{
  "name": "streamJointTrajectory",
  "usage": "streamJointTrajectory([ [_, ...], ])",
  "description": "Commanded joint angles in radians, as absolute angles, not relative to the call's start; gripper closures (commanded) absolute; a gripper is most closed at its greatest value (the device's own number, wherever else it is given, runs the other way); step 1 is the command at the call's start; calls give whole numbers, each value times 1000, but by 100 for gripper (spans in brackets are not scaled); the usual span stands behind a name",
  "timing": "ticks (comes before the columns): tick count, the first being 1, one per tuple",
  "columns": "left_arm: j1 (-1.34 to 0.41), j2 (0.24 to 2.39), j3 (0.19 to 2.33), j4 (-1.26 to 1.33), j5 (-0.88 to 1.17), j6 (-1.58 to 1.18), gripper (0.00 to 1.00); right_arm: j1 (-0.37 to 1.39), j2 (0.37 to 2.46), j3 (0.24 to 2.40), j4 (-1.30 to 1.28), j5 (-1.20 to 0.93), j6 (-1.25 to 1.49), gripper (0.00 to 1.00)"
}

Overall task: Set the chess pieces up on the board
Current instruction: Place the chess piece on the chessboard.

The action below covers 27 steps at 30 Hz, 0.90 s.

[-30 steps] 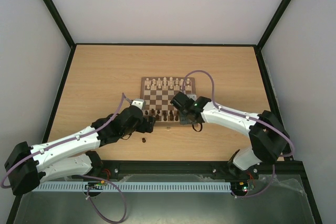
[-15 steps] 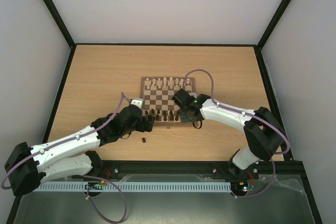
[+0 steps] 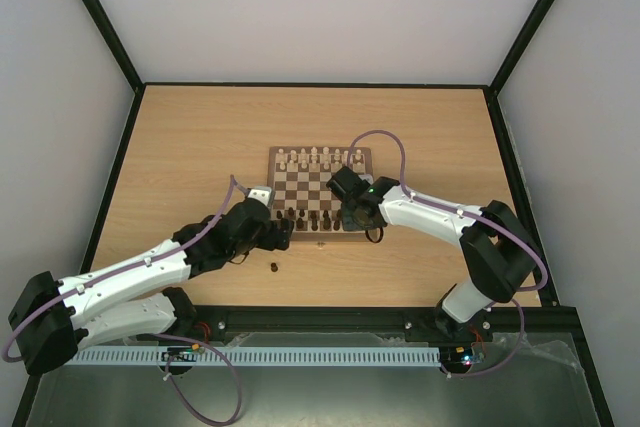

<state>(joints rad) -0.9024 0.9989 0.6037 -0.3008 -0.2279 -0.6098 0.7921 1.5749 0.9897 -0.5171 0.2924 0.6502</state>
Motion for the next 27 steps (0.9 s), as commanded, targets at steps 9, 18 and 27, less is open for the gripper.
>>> streamJointTrajectory([
  [9, -890, 995, 600, -298, -224, -598, 1, 784, 1577, 993, -538, 287, 640, 92],
  [18, -887, 1000, 604, -296, -222, -597, 1, 784, 1571, 977, -537, 290, 640, 89],
  [27, -887, 999, 604, -299, -224, -597, 1, 783, 1564, 974, -543, 288, 640, 86],
])
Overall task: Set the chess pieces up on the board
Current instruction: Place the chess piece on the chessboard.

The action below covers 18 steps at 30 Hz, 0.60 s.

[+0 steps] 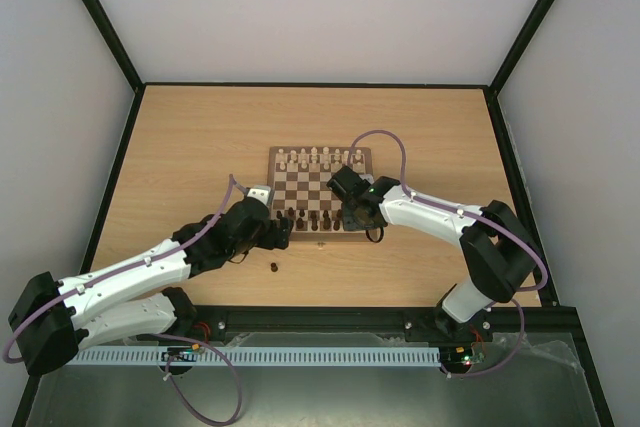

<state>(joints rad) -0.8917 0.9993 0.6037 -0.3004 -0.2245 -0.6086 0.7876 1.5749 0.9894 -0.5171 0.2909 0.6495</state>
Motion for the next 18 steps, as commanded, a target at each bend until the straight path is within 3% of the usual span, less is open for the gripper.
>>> streamJointTrajectory([
  [1, -887, 998, 604, -300, -224, -598, 1, 783, 1562, 972, -544, 288, 640, 86],
  [7, -887, 997, 607, -301, -224, -597, 1, 782, 1559, 963, -545, 290, 640, 85],
  [18, -887, 998, 613, -313, -228, -605, 1, 783, 1513, 963, -549, 287, 640, 68],
])
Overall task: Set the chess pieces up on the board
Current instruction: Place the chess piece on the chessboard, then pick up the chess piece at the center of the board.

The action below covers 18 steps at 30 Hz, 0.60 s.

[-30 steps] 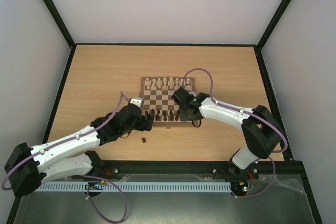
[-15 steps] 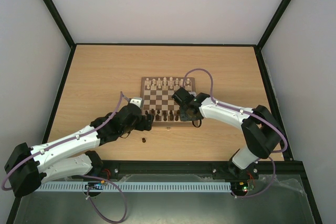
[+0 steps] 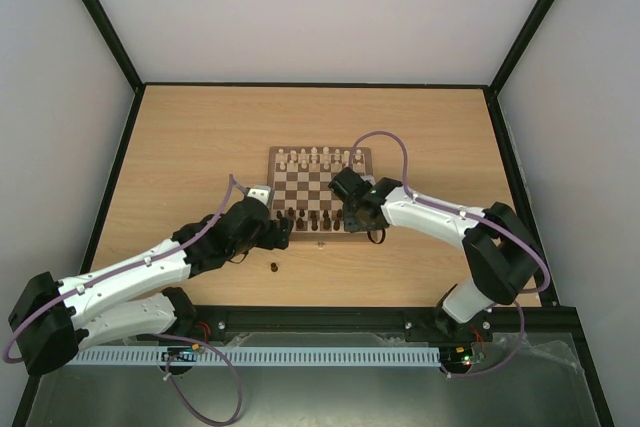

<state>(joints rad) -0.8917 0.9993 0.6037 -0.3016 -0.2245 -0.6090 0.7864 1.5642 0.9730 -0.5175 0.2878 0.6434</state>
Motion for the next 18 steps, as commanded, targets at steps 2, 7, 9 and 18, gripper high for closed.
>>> streamJointTrajectory([
  [2, -888, 996, 615, -320, -231, -611, 1, 782, 1486, 957, -550, 288, 640, 63],
  [7, -887, 1011, 630, -359, -240, -635, 1, 782, 1380, 909, -531, 288, 642, 38],
  [9, -889, 1021, 632, -375, -241, -651, 1, 783, 1332, 882, -516, 281, 642, 27],
  [18, -950, 1083, 622, -421, -250, -754, 1, 782, 1100, 747, -424, 222, 641, 1],
])
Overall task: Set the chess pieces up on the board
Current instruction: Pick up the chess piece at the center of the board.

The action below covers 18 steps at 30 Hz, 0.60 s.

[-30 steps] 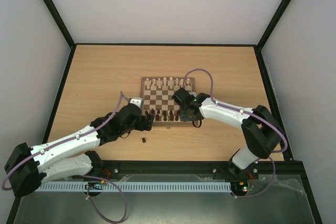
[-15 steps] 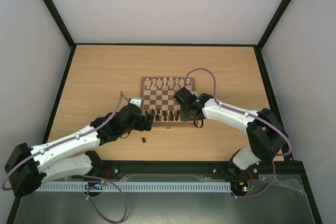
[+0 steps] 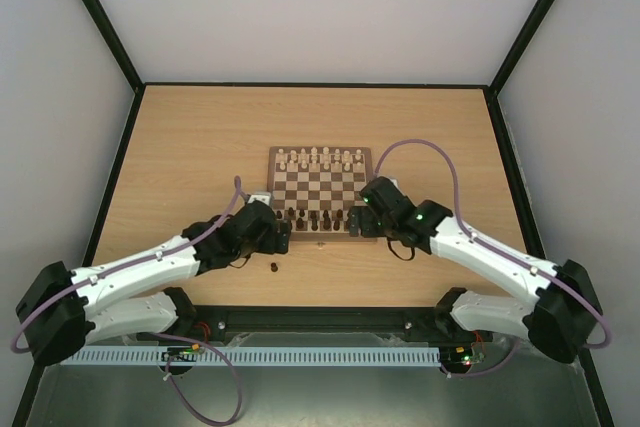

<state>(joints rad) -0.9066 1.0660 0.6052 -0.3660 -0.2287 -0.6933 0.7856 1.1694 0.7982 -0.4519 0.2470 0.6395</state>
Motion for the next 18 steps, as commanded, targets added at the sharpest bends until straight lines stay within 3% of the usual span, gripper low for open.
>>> streamJointTrajectory([
  [1, -968, 1086, 624, -437, -261, -772, 1, 782, 1082, 737, -421, 219, 641, 1],
  [7, -1096, 1116, 611, -525, -313, -912, 10, 783, 1025, 704, -396, 173, 604, 1],
  [14, -1181, 1188, 591, -532, -327, -1009, 39, 782, 1028, 702, -372, 123, 580, 1],
  [18, -1189, 1236, 591, -516, -330, -1019, 47, 783, 1026, 701, -366, 105, 575, 1],
])
